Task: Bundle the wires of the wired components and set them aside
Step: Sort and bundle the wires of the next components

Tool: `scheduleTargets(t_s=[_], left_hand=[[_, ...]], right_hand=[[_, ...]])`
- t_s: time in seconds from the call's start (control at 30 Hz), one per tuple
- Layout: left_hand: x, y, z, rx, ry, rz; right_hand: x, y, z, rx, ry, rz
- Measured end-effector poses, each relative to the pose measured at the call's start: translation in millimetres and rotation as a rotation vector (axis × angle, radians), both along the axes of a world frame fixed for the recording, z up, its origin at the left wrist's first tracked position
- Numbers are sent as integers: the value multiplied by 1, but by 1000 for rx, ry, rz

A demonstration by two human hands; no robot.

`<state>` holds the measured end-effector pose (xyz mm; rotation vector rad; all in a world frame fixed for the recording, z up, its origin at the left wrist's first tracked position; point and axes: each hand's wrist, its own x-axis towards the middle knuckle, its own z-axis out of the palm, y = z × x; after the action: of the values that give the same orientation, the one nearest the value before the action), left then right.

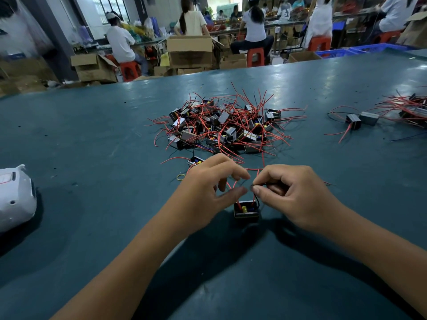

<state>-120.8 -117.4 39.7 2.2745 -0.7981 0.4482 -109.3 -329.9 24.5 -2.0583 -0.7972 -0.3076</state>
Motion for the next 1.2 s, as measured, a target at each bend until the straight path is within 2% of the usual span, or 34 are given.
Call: scheduleTargets(t_s=[0.37, 0.57, 0.7, 0.8, 0.93, 0.97, 1.0, 1.03, 1.07, 1.13, 1.17, 1.2], left_hand=[[4, 1, -4, 149, -247, -43], [5, -1, -5, 116, -169, -53], [-1, -6, -5, -42, 77, -53], [-4, -8, -3, -216, 392, -50], [-11, -18, -5, -562, 896, 22], [-11, -20, -5, -617, 990, 60], [-11, -22, -6, -632, 1005, 90], [-10, -23, -8, -601, 926, 112], [-9, -22, -10, -508, 749, 126], [-5, -15, -11, -194, 233, 136], [-3, -11, -10, -76, 32, 100], [-1, -8, -10, -5, -84, 55]], right_hand=[[0, -1, 2, -15, 23, 87], [0, 0, 1, -39, -60, 63], [-1, -1, 5, -90, -146, 39], [-1, -1, 6, -120, -199, 46], [-2, 0, 6, -206, -285, 56], [-2, 1, 6, -218, -288, 60], [-1, 1, 5, -220, -281, 63], [-1, 0, 4, -208, -263, 66], [0, 0, 3, -185, -231, 66], [3, -1, 2, -121, -142, 63], [4, -2, 2, -86, -100, 63], [5, -4, 1, -57, -67, 63]])
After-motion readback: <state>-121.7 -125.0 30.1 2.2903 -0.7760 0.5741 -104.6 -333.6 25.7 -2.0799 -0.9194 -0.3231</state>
